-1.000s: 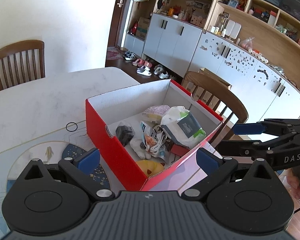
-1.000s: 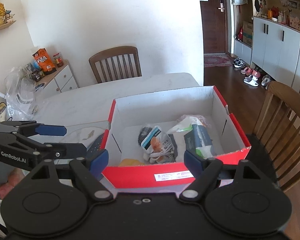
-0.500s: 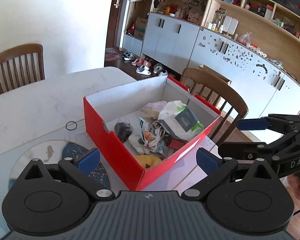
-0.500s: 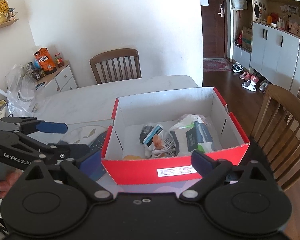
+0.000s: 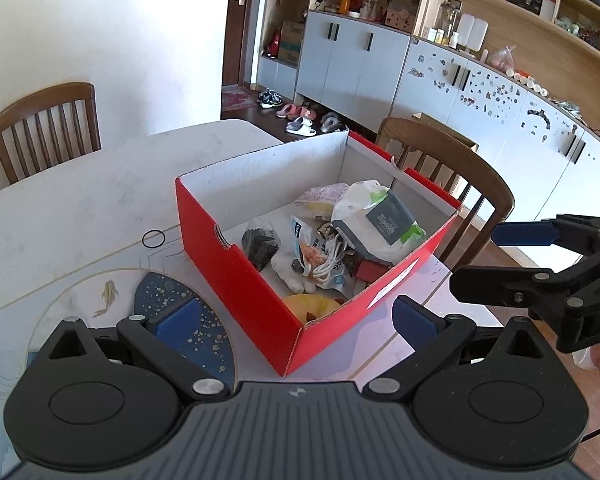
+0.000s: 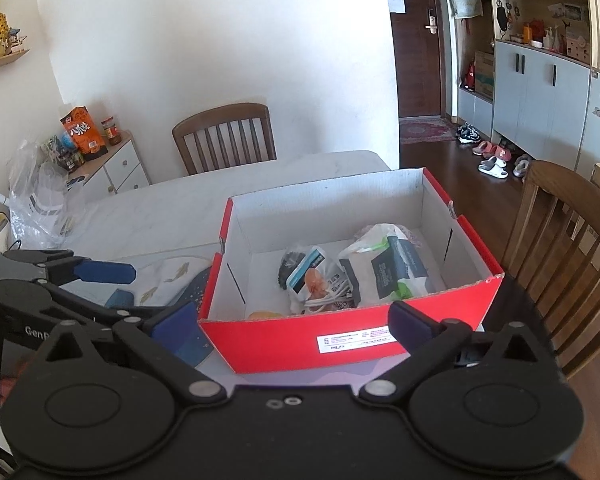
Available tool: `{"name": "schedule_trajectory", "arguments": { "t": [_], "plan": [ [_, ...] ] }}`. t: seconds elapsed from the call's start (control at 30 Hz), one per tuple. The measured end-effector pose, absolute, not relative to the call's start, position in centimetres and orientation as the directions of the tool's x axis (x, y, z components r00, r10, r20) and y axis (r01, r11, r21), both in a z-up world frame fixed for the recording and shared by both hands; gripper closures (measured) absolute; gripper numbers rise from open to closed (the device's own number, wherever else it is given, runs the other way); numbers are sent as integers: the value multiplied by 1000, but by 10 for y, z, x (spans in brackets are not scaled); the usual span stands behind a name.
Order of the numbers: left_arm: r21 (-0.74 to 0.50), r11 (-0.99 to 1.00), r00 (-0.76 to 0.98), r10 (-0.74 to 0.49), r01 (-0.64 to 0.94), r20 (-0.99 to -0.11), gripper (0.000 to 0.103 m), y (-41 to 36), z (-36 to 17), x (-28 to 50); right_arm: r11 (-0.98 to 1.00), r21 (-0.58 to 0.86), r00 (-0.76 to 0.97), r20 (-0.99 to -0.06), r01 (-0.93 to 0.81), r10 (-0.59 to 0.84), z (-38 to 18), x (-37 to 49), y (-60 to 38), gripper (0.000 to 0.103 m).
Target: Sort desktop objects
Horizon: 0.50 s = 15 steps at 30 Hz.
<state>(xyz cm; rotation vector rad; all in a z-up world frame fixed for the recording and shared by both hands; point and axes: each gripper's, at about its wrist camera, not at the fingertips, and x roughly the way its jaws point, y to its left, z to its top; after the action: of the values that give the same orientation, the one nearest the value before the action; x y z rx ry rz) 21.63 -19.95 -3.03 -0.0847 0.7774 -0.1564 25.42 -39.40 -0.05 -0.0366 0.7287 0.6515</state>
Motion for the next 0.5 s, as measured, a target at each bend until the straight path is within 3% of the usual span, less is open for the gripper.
{"name": "schedule_trajectory", "arguments": {
  "t": [0.5],
  "plan": [
    [-91,989,708,-144,113,-691,0,-222,-29,220,794,221,550,-616,-567,564,-1,258,-405,1]
  ]
}}
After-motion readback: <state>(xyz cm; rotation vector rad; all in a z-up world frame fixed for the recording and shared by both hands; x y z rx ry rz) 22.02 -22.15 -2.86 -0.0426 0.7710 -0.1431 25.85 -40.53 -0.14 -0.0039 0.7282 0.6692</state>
